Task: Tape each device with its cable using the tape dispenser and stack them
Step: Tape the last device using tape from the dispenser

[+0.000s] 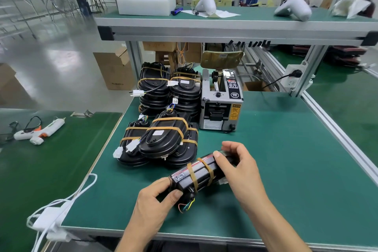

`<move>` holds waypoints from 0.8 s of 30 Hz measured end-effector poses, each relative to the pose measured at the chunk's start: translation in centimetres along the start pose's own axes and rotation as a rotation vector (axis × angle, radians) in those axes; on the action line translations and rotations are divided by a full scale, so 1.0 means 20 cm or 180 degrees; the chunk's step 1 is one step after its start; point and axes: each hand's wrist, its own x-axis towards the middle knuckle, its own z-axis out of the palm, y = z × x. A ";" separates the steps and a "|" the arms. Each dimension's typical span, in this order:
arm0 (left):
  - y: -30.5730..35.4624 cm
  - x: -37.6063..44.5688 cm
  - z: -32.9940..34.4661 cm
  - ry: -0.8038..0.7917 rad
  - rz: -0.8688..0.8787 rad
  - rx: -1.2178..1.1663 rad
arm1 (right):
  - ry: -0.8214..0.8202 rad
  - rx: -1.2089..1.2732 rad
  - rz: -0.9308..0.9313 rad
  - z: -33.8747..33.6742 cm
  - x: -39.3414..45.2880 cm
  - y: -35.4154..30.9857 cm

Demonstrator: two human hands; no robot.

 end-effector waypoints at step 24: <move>-0.02 0.00 0.00 -0.0069 -0.0075 0.0071 | -0.0990 0.0158 -0.0029 -0.08 0.08 0.13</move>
